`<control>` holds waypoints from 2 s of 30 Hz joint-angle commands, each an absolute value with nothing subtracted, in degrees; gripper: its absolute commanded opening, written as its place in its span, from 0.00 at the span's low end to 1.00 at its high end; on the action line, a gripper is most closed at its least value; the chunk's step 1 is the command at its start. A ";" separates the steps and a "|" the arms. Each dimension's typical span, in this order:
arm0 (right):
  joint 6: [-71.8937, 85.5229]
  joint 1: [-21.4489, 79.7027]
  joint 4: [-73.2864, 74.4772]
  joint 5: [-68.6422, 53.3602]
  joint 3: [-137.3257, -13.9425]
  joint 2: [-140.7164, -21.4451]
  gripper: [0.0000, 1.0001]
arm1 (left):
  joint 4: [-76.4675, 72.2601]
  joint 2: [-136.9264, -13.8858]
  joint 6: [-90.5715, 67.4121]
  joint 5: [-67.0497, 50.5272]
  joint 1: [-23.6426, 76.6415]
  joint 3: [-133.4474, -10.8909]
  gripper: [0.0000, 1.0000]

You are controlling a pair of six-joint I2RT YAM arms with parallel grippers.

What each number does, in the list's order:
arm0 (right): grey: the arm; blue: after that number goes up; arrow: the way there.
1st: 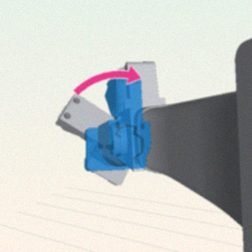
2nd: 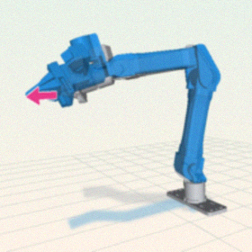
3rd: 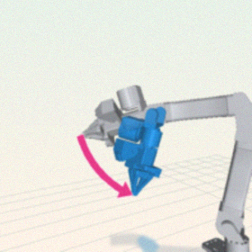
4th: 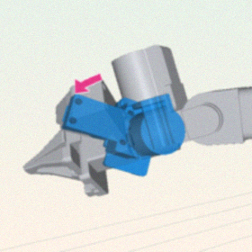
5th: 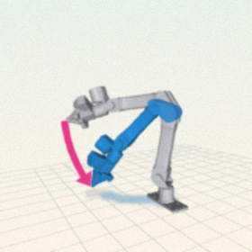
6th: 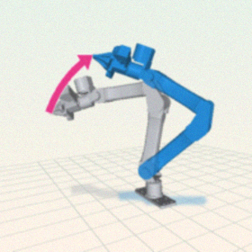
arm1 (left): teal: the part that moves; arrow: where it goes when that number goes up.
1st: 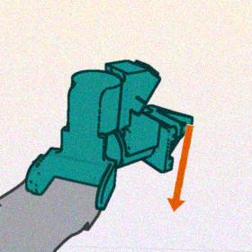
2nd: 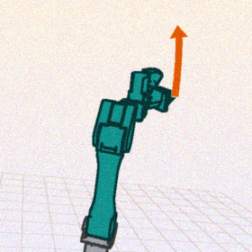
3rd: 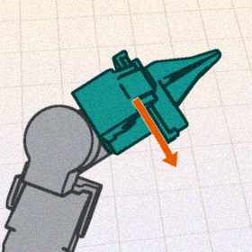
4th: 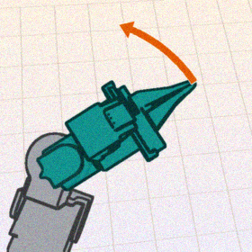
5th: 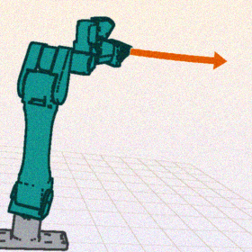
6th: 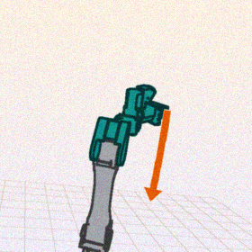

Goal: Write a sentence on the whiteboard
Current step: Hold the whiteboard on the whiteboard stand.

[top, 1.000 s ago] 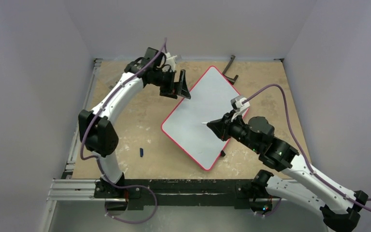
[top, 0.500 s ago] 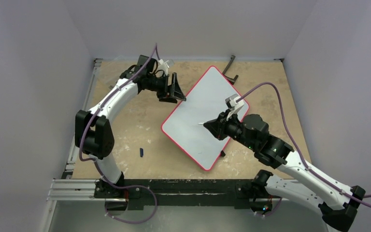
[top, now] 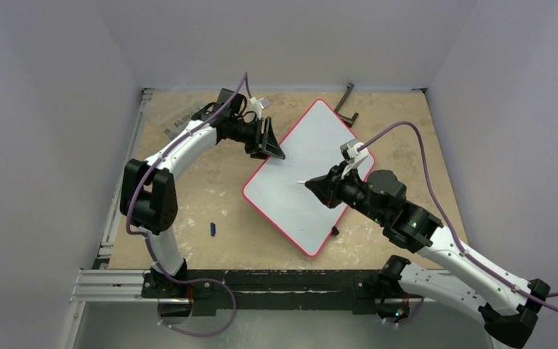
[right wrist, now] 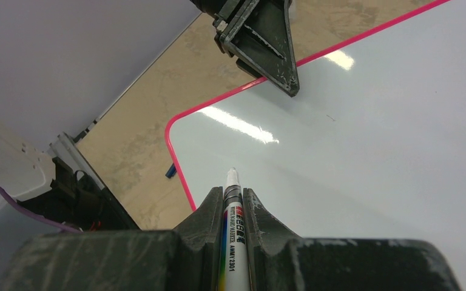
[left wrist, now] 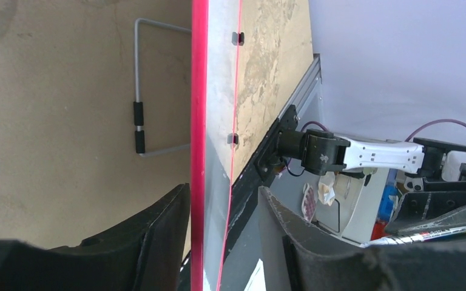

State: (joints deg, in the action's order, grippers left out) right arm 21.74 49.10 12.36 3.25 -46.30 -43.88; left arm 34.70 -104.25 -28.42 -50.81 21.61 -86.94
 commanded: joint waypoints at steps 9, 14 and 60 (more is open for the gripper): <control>20.79 48.87 10.36 2.99 -48.78 -43.55 0.00 | 33.38 -105.91 -29.74 -52.45 22.54 -86.99 0.27; 20.73 48.87 9.91 2.91 -48.71 -43.84 0.00 | 33.41 -106.47 -30.05 -52.82 22.76 -87.05 0.29; 8.85 48.87 -10.06 -20.25 -46.93 -64.06 0.00 | 39.84 -102.94 -24.26 -43.80 24.34 -90.95 0.00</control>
